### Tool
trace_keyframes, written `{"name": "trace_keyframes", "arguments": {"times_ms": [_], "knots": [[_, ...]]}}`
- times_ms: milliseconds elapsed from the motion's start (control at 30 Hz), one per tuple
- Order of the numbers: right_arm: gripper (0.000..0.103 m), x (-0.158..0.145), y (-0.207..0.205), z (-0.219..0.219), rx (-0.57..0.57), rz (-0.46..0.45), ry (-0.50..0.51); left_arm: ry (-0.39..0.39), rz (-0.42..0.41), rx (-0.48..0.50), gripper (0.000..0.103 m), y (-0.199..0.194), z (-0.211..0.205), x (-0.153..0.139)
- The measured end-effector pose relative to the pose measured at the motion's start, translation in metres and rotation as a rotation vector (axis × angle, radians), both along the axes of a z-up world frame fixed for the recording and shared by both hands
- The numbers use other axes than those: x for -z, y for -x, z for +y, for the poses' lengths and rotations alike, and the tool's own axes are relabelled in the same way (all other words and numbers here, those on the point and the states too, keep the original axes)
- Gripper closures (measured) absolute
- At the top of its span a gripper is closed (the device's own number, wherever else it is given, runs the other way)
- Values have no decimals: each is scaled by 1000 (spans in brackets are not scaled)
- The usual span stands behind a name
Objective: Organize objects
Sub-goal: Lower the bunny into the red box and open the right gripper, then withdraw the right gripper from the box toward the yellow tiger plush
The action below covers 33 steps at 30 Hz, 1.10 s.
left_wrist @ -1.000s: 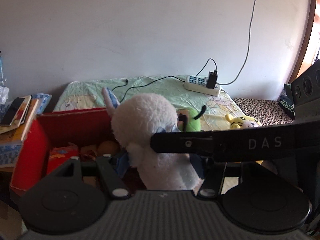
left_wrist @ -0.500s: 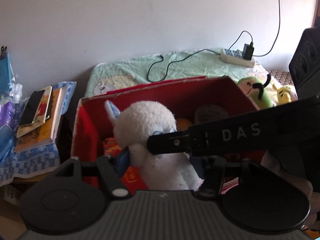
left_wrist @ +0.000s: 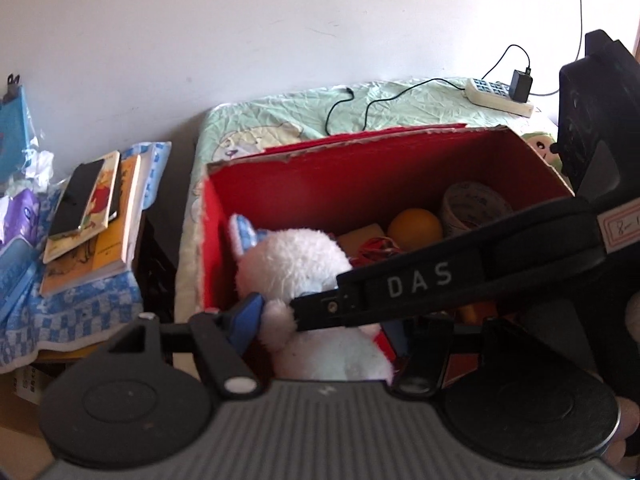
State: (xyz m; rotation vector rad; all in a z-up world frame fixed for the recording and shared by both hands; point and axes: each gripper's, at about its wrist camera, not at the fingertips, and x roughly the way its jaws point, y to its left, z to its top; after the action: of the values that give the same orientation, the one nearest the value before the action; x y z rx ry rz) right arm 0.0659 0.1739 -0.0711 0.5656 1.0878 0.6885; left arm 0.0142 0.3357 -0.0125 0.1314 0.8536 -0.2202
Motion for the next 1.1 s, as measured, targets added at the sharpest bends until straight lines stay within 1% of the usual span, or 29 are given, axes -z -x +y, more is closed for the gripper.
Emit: {"name": "trace_keyframes", "arguments": {"times_ms": [67, 200, 300, 333, 467, 567, 667, 833, 1000, 1100], "knots": [[63, 2, -1, 5, -13, 11, 11, 2, 11, -4, 41, -1, 4, 1], [62, 3, 2, 7, -16, -1, 24, 10, 17, -11, 40, 1, 8, 1], [58, 3, 4, -1, -6, 7, 19, 14, 24, -13, 33, 0, 6, 1], [55, 3, 6, -4, -1, 10, 16, 13, 23, -14, 30, 0, 5, 1], [51, -6, 18, -16, 13, -36, 42, 12, 6, -15, 14, 7, 2, -2], [51, -11, 25, -24, 22, -68, 57, 21, 8, -8, 14, 11, 0, -7], [49, -14, 31, -35, 33, -84, 40, 18, 0, -7, 12, 16, -8, -15], [49, -30, 42, -51, 44, -148, 45, 23, 1, -16, 9, 22, -30, -26], [49, -46, 55, -89, 97, -193, 38, 39, 11, -17, 6, 21, -64, -35], [49, -54, 62, -117, 135, -218, 57, 44, 27, -27, 6, 18, -90, -36]]}}
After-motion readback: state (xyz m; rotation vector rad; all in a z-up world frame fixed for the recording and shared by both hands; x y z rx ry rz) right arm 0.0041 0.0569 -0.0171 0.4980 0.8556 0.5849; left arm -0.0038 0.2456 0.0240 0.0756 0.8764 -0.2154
